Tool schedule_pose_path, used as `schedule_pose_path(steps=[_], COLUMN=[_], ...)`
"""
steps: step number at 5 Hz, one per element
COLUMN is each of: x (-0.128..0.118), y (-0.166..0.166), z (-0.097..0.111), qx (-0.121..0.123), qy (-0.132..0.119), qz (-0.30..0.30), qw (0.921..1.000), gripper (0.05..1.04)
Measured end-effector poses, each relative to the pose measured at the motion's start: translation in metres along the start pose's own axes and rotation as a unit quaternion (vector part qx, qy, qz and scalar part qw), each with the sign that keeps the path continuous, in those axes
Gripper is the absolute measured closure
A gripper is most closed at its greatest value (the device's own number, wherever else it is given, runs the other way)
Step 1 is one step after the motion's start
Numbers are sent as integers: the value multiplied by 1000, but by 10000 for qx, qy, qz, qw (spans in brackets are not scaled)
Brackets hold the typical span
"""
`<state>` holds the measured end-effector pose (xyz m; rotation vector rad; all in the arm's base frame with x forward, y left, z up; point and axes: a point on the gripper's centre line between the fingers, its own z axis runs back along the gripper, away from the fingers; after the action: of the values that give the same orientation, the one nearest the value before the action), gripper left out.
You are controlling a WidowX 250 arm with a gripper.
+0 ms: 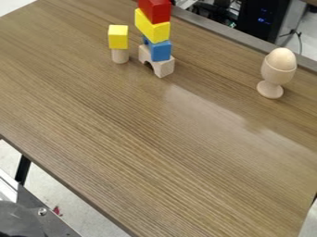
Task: Moving red rectangle from the top of tower to middle of the table
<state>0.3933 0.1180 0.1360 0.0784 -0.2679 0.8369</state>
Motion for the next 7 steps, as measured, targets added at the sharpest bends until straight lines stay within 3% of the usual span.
schedule_pose_path(steps=[1,3,4,5,6,7], x=[-1,-1,1,-21,-50,-66], y=[-1,-2,-6,-23,-39,-57], z=[-1,11,37,56,55,38], qx=[-13,-88,-199,-279,-256,-280], qy=[-1,-82,-397,-587,-637,-660], qz=[32,9,-116,-472,-799,-1175], qw=[10000,9999,9989,9968,9944,9905], gripper=[535,536,536,536,536,536])
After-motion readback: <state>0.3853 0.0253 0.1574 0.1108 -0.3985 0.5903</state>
